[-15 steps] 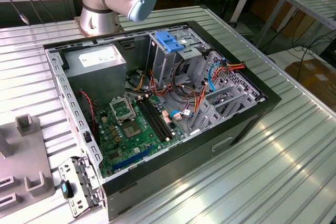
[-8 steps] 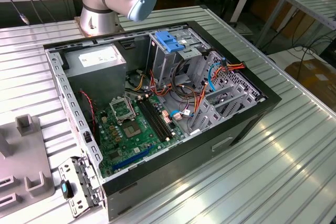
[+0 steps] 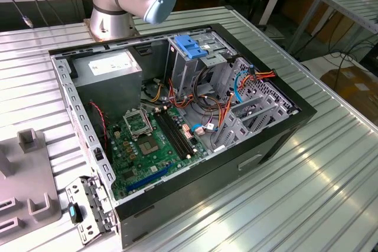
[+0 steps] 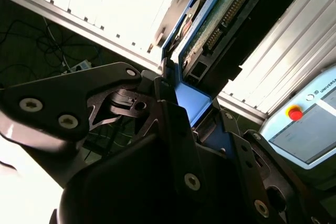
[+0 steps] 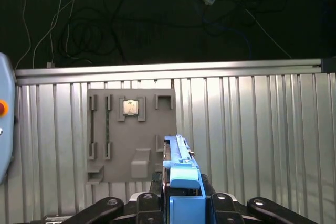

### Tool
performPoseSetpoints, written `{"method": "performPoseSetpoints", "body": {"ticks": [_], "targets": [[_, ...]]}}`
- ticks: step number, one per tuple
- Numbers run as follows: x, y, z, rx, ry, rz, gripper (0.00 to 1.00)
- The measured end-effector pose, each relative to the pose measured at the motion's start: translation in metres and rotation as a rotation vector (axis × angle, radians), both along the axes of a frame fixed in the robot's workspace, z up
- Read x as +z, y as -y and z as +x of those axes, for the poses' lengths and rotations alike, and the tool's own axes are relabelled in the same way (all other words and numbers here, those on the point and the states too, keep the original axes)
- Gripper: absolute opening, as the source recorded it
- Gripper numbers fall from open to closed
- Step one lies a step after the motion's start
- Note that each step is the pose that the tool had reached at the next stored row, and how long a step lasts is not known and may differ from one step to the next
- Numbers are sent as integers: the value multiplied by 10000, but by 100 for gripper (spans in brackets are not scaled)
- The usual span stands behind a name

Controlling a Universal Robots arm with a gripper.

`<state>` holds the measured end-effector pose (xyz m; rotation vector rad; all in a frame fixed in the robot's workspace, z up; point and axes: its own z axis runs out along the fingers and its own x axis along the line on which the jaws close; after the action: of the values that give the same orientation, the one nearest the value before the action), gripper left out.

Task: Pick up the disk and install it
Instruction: 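Pick up the disk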

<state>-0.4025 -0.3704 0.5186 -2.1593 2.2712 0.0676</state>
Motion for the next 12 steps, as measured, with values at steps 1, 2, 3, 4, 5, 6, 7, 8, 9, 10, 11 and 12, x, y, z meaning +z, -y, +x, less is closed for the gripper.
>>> {"method": "performPoseSetpoints", "body": {"ticks": [1, 2, 3, 4, 5, 6, 7, 8, 9, 10, 11, 12], "targets": [[0, 0, 3, -1, 0, 0, 37], [0, 0, 10, 0, -1, -1, 37], [0, 0, 20, 0, -1, -1, 37], [0, 0, 24, 0, -1, 0, 37], [0, 0, 29, 0, -1, 0, 37], [0, 0, 35, 0, -1, -1, 37], [0, 0, 41, 0, -1, -1, 37], [0, 0, 49, 0, -1, 0, 37], [0, 0, 53, 0, -1, 0, 37], [0, 0, 59, 0, -1, -1, 37], [0, 0, 65, 0, -1, 0, 37], [0, 0, 70, 0, -1, -1, 37]]}}
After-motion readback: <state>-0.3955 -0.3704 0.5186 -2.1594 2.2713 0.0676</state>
